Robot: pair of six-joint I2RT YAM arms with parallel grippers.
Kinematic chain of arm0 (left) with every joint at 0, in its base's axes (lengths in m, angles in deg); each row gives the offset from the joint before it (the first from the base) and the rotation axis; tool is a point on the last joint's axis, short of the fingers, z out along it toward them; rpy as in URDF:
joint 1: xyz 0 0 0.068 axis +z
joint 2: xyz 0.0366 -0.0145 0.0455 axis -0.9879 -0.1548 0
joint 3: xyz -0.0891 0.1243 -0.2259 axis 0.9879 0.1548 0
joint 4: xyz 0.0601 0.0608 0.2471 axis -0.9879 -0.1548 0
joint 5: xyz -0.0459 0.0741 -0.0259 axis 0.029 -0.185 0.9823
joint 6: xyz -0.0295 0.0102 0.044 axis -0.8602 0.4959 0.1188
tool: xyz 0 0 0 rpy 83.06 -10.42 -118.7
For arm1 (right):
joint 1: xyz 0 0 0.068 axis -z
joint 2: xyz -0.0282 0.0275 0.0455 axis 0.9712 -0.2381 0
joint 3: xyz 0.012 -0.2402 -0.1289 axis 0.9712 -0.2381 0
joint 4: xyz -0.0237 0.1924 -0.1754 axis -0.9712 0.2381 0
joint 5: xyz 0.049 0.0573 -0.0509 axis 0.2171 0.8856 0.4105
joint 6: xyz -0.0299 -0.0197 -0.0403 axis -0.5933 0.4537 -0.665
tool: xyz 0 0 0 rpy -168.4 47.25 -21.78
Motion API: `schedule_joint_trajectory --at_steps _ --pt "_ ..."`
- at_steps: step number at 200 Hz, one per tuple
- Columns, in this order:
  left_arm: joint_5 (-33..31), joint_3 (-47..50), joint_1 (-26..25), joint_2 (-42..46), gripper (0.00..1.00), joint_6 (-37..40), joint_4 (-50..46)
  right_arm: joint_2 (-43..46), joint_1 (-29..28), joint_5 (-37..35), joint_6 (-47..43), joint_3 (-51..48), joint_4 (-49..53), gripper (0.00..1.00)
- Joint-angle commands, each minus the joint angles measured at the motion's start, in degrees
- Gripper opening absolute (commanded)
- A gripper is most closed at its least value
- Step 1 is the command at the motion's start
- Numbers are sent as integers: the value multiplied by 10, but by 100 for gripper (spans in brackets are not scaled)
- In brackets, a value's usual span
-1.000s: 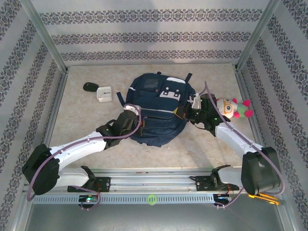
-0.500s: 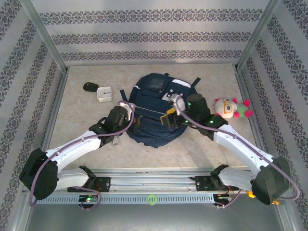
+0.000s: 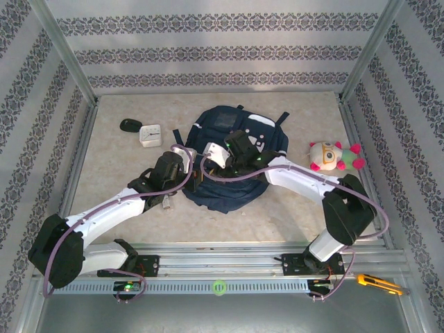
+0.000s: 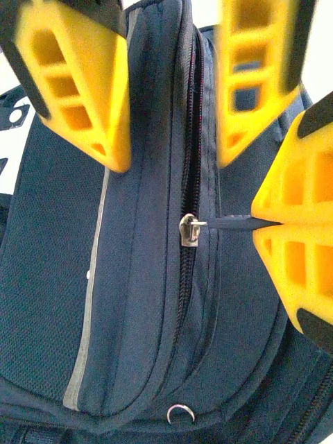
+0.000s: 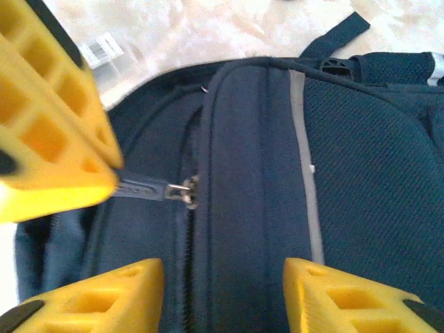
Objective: Pack the student bag
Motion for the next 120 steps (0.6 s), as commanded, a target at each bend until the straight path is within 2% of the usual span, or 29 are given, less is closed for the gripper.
schedule_joint_trajectory --at_steps 1,22,74,120 --pt "-6 -2 8 12 0 9 18 -13 5 -31 -16 28 -7 20" --pt "-49 -5 25 16 0 12 -5 13 14 9 -25 15 -8 0" --pt "-75 -38 105 -6 0 57 -37 132 72 199 -111 -75 6 0" --pt "-68 -79 132 -68 0 95 -19 187 143 337 -168 -113 24 0"
